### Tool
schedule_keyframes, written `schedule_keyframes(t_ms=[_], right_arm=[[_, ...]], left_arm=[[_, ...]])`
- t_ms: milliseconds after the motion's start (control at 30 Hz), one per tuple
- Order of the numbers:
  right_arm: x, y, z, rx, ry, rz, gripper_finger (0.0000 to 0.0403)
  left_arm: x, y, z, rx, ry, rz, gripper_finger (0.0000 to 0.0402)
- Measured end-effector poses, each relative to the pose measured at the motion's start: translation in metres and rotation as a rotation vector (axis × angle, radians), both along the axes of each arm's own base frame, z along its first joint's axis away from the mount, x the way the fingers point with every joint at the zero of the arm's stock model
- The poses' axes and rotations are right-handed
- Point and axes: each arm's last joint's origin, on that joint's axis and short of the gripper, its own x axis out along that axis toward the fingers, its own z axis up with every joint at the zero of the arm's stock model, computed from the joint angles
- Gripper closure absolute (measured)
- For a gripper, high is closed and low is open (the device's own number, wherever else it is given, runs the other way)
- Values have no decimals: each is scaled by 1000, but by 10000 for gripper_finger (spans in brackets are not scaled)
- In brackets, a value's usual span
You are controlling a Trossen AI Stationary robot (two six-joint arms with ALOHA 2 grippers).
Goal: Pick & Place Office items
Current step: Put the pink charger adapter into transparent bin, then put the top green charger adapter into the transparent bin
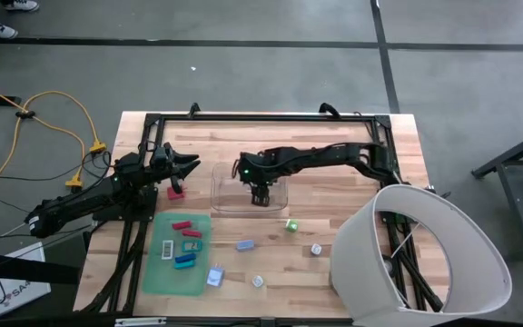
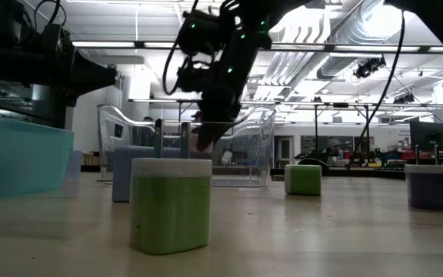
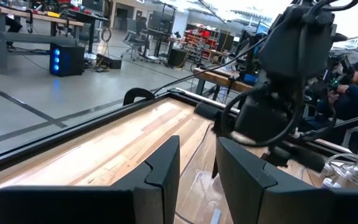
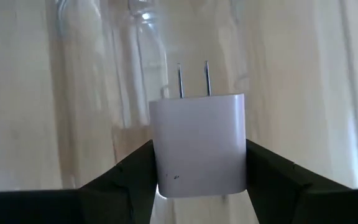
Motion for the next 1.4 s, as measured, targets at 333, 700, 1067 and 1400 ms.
schedule_keyframes(t_ms=[333, 700, 1067, 1400], right_arm=[[2, -3, -17, 4, 85, 17, 205], [2, 1, -17, 37, 93, 35, 205], [2, 1, -17, 36, 92, 35, 205], [2, 0, -16, -4, 88, 28, 170]], left_arm=[[0, 0, 0, 0, 0, -1, 299], [0, 0, 0, 0, 0, -1, 299], [0, 0, 0, 0, 0, -1, 299], [0, 0, 0, 0, 0, -1, 299]])
